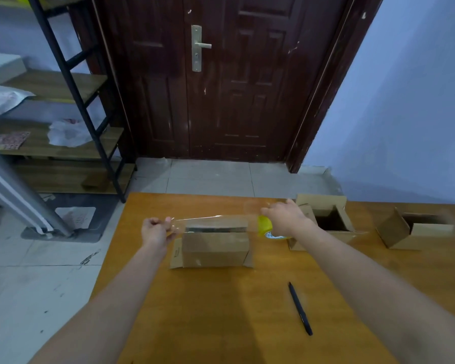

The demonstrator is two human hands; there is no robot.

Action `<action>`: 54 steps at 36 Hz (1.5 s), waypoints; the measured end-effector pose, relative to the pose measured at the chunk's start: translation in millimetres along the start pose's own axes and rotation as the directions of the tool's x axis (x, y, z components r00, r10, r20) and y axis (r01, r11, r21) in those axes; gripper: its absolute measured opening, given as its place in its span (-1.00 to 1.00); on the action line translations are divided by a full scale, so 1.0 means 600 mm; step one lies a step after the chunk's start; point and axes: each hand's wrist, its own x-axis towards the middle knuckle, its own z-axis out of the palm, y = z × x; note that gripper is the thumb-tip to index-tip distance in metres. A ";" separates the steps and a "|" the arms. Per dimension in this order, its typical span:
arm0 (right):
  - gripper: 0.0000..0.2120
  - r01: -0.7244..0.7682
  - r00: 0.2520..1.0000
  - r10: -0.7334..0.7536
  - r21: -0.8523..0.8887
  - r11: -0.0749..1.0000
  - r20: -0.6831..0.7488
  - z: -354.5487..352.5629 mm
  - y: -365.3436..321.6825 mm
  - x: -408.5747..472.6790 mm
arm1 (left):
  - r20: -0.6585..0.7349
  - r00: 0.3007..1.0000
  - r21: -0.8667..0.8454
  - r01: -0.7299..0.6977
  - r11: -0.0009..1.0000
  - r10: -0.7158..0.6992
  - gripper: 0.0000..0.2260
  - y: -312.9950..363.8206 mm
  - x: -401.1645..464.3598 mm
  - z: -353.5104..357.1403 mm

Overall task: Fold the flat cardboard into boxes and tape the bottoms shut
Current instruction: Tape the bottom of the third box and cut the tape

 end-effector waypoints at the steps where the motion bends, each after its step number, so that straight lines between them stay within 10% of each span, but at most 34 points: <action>1: -0.48 -0.002 1.000 0.002 -0.011 1.000 0.003 0.001 -0.003 0.002 | -0.006 1.000 0.000 0.000 1.000 0.000 -0.75 -0.004 0.001 0.001; 23: -0.53 -0.063 0.995 0.056 0.098 0.993 0.077 0.035 0.033 0.005 | 0.184 0.982 -0.294 0.097 0.951 -0.043 -0.77 -0.034 0.004 0.045; 54: -0.51 0.020 0.990 -0.030 0.077 0.997 0.140 0.067 -0.007 0.059 | -0.010 0.995 -0.316 0.091 0.944 -0.099 -0.74 -0.073 0.041 0.023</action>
